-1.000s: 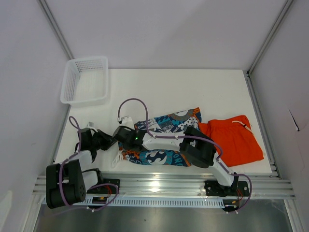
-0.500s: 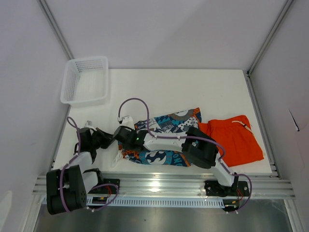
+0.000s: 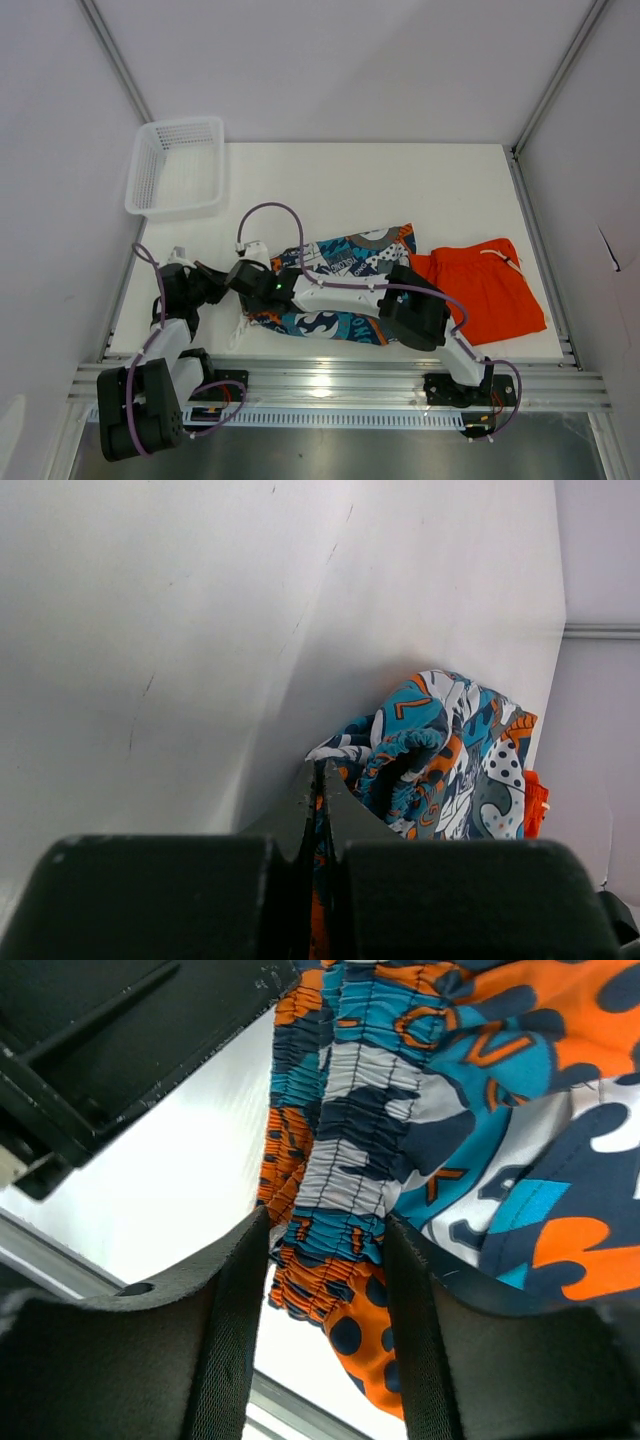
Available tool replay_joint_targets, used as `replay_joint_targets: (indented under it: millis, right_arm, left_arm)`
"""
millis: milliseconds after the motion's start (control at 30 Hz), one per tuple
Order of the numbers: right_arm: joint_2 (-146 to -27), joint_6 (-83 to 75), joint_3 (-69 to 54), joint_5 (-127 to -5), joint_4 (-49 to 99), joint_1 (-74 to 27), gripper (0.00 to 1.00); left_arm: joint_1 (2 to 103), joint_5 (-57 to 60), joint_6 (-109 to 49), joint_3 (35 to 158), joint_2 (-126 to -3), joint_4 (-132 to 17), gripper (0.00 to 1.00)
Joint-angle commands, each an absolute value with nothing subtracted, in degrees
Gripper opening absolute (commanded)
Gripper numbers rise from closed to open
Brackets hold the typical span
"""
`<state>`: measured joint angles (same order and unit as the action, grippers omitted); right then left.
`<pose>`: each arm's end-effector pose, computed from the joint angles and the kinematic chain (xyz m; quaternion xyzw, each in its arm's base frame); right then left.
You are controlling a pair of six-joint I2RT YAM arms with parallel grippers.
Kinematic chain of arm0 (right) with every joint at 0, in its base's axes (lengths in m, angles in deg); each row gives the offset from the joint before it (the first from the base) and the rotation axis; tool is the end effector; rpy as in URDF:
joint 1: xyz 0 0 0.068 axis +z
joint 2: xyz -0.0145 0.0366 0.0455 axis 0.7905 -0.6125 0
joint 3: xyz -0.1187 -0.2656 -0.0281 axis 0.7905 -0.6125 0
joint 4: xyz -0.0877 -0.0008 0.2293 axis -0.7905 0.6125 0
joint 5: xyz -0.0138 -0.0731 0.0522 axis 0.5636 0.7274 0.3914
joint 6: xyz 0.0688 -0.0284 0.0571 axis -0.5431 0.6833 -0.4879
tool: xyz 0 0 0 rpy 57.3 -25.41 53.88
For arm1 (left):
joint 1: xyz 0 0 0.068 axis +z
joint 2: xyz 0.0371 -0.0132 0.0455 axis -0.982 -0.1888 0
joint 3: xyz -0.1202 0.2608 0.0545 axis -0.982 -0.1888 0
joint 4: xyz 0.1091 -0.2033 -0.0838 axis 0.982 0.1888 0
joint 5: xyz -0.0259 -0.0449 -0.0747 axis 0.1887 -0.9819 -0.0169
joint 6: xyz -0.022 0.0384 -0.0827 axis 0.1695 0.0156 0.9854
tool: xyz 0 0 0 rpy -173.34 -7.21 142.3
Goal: Fold and stack the shorts
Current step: Fold the shorts
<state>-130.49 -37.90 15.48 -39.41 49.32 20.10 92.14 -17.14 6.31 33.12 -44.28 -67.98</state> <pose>0.1803 0.4772 0.1787 -0.2023 0.9105 0.1888 0.3074 0.1859 0.0037 0.1384 -0.3429 0.7955 -0.3331 0.3724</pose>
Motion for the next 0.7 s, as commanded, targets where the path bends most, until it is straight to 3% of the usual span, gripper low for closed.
replay_joint_targets:
  millis: [0,67,200,333,433,667]
  right_arm:
    - [-133.6,-39.6,19.1,-37.9,52.2,20.9,0.53]
    - [-135.5,-40.1,20.7,-37.3,53.5,20.5,0.60]
    - [-137.5,-40.2,22.3,-36.6,54.6,20.5,0.63]
    - [-137.0,-40.3,22.6,-35.4,56.2,21.1,0.50]
    - [-135.1,-39.6,20.2,-36.1,54.1,21.8,0.33]
    - [-132.2,-38.3,16.8,-35.1,51.9,24.8,0.29]
  left_arm:
    - [91.8,-16.1,7.2,34.2,-43.9,-69.2,0.00]
    - [91.7,-16.1,7.2,33.7,-44.1,-69.5,0.00]
    - [91.7,-15.7,7.1,33.4,-44.0,-69.5,0.00]
    - [91.7,-15.4,6.9,33.8,-44.0,-69.1,0.00]
    - [91.7,-15.2,7.2,34.4,-44.3,-69.1,0.00]
    - [91.6,-14.8,7.2,34.9,-45.0,-68.9,0.00]
